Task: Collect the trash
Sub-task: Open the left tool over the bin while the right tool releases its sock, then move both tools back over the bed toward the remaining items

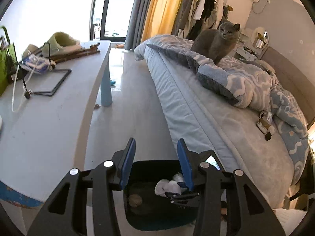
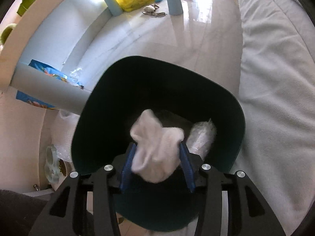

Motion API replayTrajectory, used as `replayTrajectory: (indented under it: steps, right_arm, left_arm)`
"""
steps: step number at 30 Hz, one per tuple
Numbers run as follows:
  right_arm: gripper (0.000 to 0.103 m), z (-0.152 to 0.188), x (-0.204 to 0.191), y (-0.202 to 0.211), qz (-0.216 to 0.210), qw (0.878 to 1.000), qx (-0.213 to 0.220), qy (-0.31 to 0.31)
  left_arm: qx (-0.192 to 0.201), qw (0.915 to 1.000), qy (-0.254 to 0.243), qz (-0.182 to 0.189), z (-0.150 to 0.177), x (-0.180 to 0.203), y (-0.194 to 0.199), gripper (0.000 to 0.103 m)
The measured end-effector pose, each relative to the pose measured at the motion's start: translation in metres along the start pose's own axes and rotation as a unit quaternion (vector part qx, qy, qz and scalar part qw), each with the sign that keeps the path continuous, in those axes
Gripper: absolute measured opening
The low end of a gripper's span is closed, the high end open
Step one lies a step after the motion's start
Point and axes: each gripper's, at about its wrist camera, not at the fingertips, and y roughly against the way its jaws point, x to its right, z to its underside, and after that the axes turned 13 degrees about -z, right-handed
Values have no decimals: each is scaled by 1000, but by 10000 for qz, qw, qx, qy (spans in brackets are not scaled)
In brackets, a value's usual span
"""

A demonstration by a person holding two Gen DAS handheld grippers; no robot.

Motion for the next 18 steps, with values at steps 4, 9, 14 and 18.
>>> replayTrajectory:
  steps: [4,9,14,18]
  right_arm:
    - [48,2,-7,16,-126,9998,128,102]
    - [60,3,-23,48,-409,9973,512,336]
    - [60,5,-43,83,-531,9917,923,716]
    - [60,12,-47,113,-483,9858,1282,967]
  left_arm:
    - [218,9997,22,78,-7,9,11,47]
    - [446,9988,86,196,-15,22,19,48]
    - [596,9978,95,281,-23,36,27,51]
    - [719,9969,81,323,-27,47,31,54]
